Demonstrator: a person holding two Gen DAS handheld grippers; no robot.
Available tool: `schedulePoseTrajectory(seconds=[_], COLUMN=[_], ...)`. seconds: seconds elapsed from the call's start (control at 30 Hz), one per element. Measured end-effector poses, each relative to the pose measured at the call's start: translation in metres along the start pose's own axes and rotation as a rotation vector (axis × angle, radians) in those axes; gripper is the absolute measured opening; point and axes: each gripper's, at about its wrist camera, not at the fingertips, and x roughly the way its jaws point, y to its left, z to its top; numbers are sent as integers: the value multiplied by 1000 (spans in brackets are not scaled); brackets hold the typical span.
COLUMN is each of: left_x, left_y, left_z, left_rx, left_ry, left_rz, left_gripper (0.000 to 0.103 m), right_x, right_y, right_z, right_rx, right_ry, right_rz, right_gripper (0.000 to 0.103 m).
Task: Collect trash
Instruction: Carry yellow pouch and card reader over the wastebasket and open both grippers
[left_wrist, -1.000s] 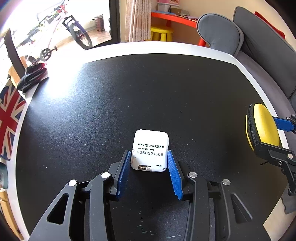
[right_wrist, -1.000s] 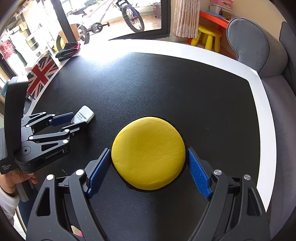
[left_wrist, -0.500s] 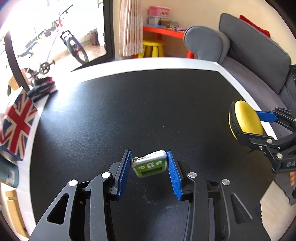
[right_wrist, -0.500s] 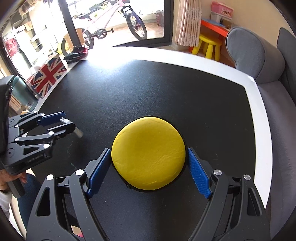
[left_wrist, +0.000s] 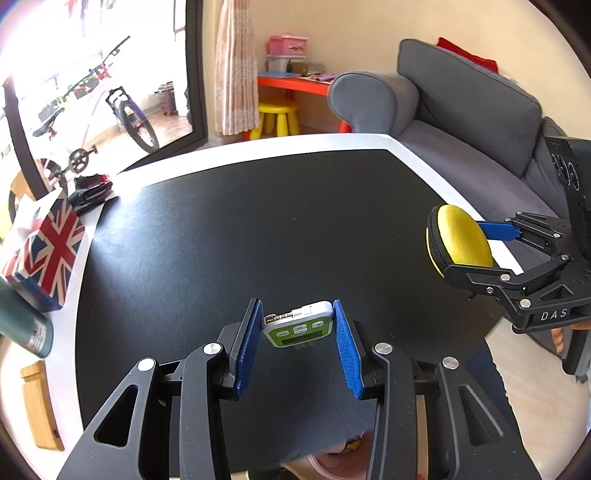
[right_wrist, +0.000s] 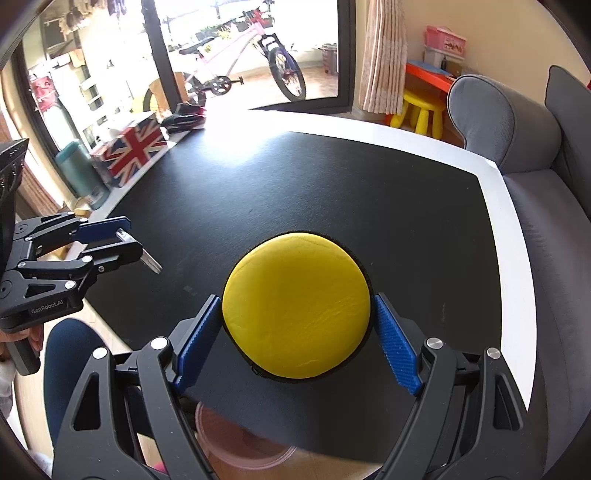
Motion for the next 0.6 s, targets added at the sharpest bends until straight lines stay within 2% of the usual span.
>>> schedulePoseTrajectory(seconds=[0.23, 0.6], left_x=[-29, -48], left_y=[-15, -35], left_z=[-30, -78], left_rx=[19, 9], left_ry=[-11, 24], left_rz=[-41, -92], left_gripper=[39, 39], right_x=[-33, -66], right_y=[22, 44], right_z=[-36, -91], right_rx=[-39, -67], right_ry=[-22, -16], right_rz=[28, 57], right_gripper=[80, 80])
